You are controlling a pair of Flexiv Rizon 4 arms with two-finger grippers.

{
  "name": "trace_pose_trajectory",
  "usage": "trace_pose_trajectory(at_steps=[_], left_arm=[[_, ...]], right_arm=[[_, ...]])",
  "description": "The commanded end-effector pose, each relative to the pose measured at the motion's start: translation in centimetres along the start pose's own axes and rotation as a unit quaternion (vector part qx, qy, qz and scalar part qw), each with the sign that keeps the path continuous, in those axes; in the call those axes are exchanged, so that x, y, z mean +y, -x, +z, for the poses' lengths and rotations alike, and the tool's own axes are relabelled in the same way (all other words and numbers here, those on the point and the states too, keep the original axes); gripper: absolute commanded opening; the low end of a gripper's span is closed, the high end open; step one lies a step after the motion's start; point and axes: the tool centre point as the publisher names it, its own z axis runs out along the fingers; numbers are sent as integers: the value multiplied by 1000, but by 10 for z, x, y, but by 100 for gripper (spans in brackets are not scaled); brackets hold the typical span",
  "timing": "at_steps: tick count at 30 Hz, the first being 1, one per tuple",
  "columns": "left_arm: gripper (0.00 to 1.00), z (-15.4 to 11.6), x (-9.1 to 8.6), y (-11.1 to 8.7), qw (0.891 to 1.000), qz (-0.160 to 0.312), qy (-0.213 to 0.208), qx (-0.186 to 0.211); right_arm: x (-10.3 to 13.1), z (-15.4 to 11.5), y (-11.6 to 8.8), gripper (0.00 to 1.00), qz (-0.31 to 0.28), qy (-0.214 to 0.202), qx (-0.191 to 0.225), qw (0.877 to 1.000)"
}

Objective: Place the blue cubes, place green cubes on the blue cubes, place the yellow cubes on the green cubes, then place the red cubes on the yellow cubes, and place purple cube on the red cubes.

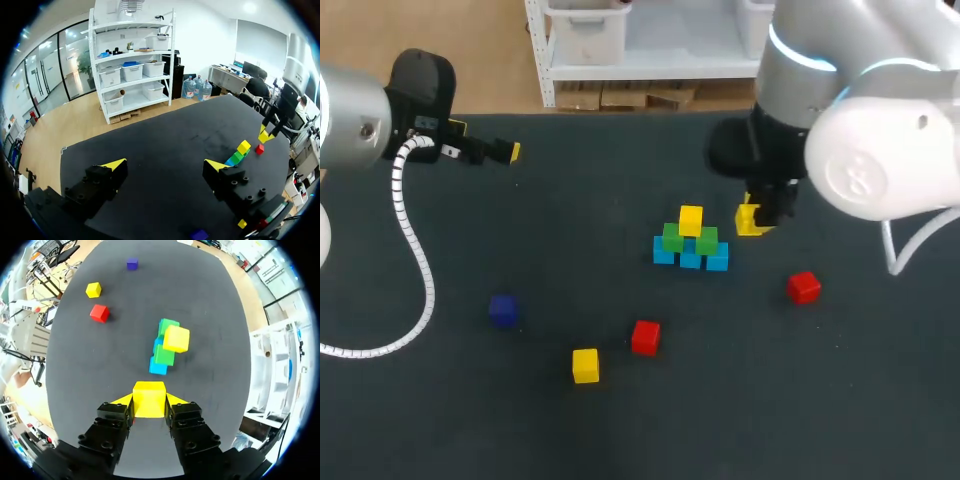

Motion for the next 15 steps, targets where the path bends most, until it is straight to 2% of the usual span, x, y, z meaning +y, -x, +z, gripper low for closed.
trace_pose_trajectory(at_steps=[1, 7, 15], left_arm=[[100, 0, 3, -1, 1000, 1, -6, -2], [100, 0, 3, -1, 1000, 1, -6, -2], [100, 0, 3, -1, 1000, 1, -6, -2]], right_arm=[[-9, 4, 12, 0, -4, 11, 1, 1000], [-12, 11, 26, 0, -7, 18, 2, 1000], [-18, 26, 33, 0, -3, 28, 15, 999]])
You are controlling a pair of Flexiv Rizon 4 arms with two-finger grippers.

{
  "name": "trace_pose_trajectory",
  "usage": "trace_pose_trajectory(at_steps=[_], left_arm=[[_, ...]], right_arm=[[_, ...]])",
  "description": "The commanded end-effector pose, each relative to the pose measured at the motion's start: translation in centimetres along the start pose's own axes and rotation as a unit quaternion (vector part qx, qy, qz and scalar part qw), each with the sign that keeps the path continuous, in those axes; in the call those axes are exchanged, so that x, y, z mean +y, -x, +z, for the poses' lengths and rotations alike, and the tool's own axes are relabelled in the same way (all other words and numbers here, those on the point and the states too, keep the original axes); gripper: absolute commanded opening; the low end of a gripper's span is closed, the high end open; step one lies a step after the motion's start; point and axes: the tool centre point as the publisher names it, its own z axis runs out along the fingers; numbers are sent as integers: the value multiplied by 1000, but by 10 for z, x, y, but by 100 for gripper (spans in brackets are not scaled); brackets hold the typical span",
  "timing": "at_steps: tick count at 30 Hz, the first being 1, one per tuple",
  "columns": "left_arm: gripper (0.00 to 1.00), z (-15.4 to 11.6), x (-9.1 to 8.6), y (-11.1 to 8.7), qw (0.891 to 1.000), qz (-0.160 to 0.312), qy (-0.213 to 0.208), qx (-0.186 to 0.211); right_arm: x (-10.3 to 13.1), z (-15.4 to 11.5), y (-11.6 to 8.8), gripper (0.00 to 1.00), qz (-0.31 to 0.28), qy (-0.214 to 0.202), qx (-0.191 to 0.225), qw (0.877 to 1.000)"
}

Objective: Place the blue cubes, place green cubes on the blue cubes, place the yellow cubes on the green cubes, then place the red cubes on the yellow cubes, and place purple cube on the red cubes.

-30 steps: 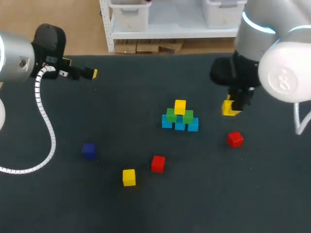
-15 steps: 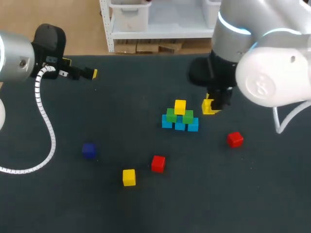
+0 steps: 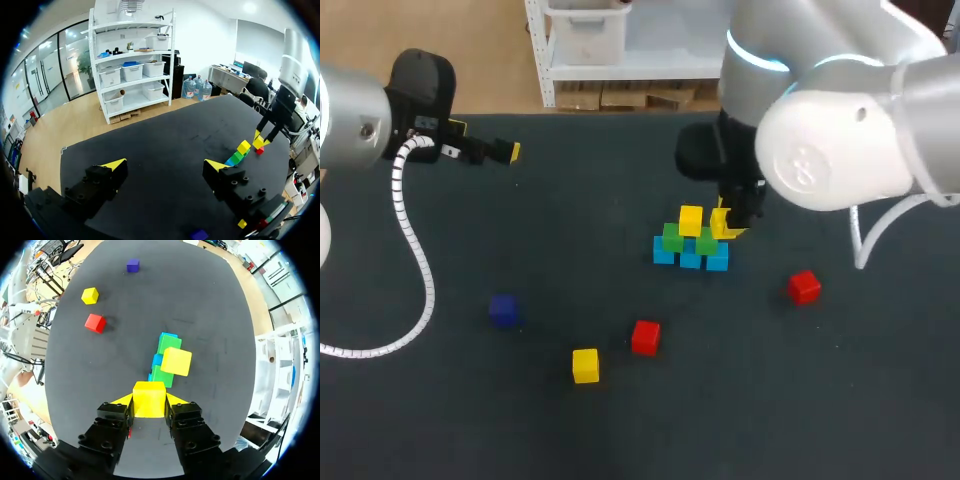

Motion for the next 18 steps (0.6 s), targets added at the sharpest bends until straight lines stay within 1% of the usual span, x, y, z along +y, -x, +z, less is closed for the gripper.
trace_pose_trajectory(at_steps=[1, 3, 5, 7, 11, 18], left_arm=[[100, 0, 3, -1, 1000, 1, -6, -2], [100, 0, 3, -1, 1000, 1, -6, -2], [100, 0, 3, -1, 1000, 1, -6, -2], [100, 0, 3, -1, 1000, 1, -6, -2], [100, 0, 3, -1, 1000, 1, -6, -2], [100, 0, 3, -1, 1000, 1, -6, -2]], right_arm=[[-11, 10, 6, 0, 4, 11, 9, 1000], [-12, 12, 6, 5, 7, 11, 14, 1000], [-15, 14, 6, 6, 10, 11, 17, 1000], [-17, 15, 6, 6, 15, 9, 21, 1000], [-22, 17, 6, 2, 22, 9, 22, 999], [-23, 20, 5, 4, 26, 12, 24, 999]])
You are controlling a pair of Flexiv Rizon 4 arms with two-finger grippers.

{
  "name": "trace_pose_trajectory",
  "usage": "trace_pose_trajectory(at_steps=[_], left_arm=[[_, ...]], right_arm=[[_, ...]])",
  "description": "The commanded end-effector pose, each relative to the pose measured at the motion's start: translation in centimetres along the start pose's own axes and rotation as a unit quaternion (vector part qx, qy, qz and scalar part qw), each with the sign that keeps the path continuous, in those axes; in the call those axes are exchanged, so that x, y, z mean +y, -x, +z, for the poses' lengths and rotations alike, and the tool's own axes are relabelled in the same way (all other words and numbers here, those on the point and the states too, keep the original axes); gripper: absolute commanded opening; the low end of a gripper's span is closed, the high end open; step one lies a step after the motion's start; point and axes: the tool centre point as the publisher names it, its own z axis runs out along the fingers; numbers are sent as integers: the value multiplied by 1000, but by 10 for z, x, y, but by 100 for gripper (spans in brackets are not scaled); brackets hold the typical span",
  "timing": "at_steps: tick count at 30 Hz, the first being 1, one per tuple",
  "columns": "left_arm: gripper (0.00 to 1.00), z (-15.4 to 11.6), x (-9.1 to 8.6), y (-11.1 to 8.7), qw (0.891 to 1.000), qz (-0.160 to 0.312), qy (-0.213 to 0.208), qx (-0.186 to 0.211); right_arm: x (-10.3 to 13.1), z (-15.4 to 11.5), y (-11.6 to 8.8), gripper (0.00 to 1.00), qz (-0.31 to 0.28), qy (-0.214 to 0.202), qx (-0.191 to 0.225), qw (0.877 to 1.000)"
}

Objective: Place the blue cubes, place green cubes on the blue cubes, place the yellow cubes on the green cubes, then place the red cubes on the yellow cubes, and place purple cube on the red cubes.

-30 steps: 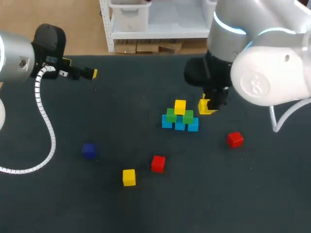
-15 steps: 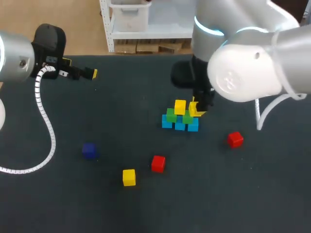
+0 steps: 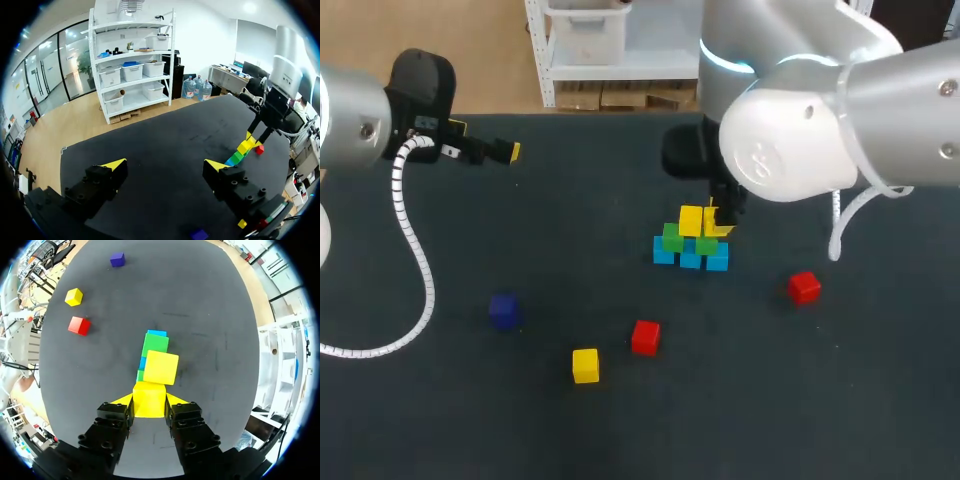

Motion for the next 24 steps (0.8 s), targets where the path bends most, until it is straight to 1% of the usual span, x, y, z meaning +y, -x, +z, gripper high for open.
trace_pose_trajectory(at_steps=[1, 5, 15, 18, 24], left_arm=[[100, 0, 3, -1, 1000, 1, -6, -2], [100, 0, 3, -1, 1000, 1, -6, -2], [100, 0, 3, -1, 1000, 1, -6, -2], [100, 0, 3, -1, 1000, 1, -6, -2], [100, 0, 3, -1, 1000, 1, -6, -2]], right_arm=[[-2, 2, 1, 4, 0, 3, 1, 1000], [-3, 3, 0, 7, 1, 1, 2, 1000], [-3, 5, 1, 9, 2, 1, 4, 1000], [-3, 6, 1, 8, 1, 1, 4, 1000], [-2, 6, 2, 11, 1, 1, 3, 1000]])
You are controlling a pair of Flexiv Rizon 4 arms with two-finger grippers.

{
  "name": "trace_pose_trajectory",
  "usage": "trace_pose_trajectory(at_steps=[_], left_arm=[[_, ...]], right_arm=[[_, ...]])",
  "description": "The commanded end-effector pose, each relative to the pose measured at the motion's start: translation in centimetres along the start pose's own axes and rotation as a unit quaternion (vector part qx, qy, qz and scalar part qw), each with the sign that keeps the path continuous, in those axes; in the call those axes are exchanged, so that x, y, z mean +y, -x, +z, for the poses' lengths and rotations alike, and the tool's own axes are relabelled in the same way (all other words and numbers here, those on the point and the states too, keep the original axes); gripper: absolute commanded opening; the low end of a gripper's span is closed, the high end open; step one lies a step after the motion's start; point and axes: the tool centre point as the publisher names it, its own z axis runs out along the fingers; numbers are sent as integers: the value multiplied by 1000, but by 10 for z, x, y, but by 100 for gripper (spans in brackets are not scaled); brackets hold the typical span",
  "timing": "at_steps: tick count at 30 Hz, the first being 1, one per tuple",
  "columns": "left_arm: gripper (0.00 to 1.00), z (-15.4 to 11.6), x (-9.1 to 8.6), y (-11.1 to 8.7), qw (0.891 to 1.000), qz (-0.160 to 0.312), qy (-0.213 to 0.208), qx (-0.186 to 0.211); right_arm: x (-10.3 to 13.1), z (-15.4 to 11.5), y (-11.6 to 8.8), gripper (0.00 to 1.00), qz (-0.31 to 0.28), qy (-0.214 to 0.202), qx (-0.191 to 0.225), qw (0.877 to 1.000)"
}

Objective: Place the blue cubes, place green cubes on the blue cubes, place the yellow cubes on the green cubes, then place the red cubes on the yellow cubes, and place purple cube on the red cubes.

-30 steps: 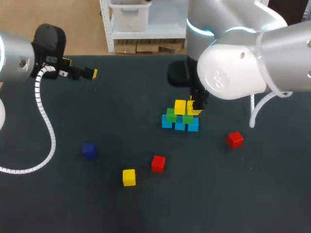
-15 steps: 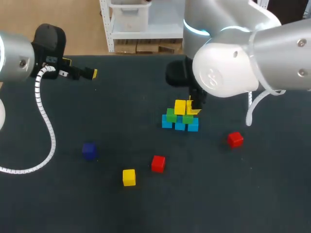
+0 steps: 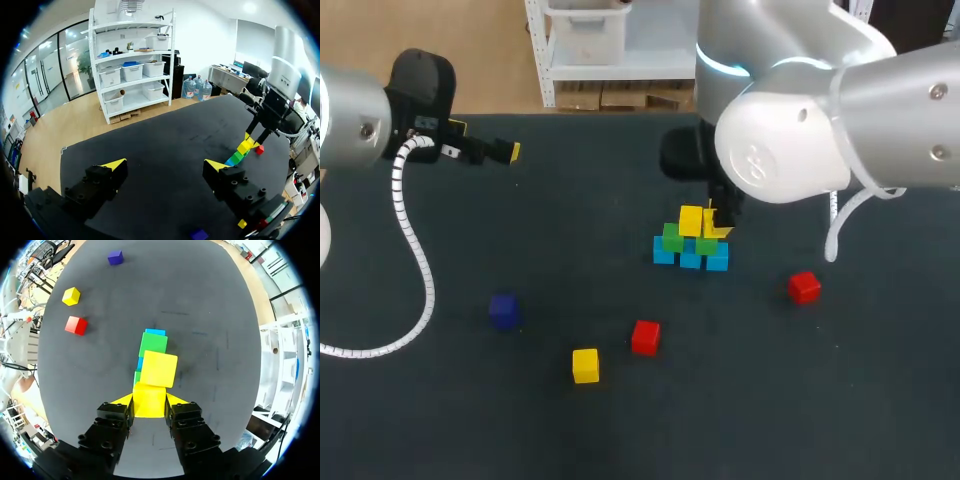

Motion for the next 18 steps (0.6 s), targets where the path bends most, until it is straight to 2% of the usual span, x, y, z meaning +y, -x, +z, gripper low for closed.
trace_pose_trajectory(at_steps=[1, 6, 10, 13, 16, 17, 18], left_arm=[[100, 0, 3, -1, 1000, 1, -6, -2], [100, 0, 3, -1, 1000, 1, -6, -2], [100, 0, 3, -1, 1000, 1, -6, -2], [100, 0, 3, -1, 1000, 1, -6, -2], [100, 0, 3, -1, 1000, 1, -6, -2], [100, 0, 3, -1, 1000, 1, -6, -2], [100, 0, 3, -1, 1000, 1, -6, -2]], right_arm=[[0, 0, 1, 11, 0, -1, -1, 1000], [0, -1, 2, 13, -2, -3, -1, 1000], [1, -1, 2, 21, -5, -3, -1, 1000], [3, 0, 2, 41, -10, -9, 0, 1000], [3, 0, 1, 47, -10, -11, 1, 1000], [3, 0, 1, 62, -10, -12, 1, 1000], [3, 0, 1, 84, -10, -12, 1, 1000]])
